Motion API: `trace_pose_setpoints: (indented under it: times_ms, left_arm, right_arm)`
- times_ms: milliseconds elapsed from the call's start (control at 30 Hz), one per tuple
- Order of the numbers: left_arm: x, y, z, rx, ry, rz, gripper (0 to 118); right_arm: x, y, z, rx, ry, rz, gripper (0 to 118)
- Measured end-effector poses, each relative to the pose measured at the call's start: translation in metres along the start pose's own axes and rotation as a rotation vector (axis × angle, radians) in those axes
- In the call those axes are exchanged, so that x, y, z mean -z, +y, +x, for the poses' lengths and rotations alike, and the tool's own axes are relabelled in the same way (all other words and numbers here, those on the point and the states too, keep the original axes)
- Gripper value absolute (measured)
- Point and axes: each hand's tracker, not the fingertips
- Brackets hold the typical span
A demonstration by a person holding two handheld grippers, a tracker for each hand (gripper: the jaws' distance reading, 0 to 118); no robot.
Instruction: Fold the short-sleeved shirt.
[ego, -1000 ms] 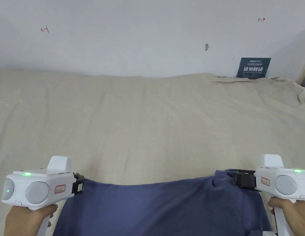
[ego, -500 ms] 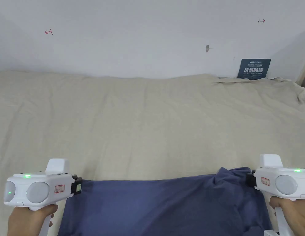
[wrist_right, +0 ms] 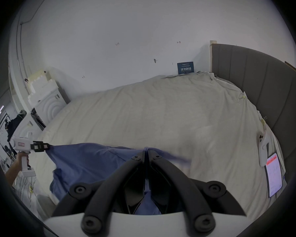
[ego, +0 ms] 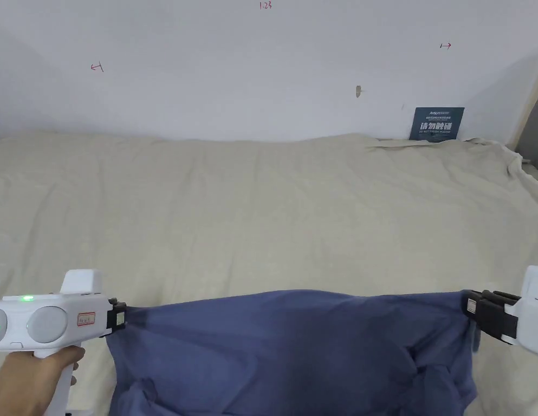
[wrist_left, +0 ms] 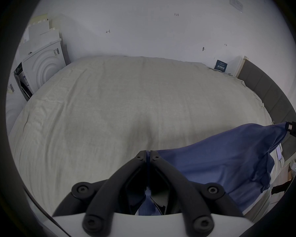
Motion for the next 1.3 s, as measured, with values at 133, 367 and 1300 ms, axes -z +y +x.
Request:
trace_pose_setpoints:
  times_ms: [133,367,1300]
  left_arm:
    - [-0.038,-0.021,0.003,0.02,-0.004,0.012,0]
    - [-0.046,-0.074,-0.015,0.029,0.014,-0.06,0]
    - [-0.063,-0.176,0.007,0.082,0.101,-0.2,42]
  right_arm:
    - [-0.035,-0.021,-0.003,0.015,0.02,0.008,2]
    - [-0.066,-0.073,-0.002,0.03,0.001,-0.04,2]
    - [-0.038,-0.187,0.021,0.107,-0.226,-0.307,15]
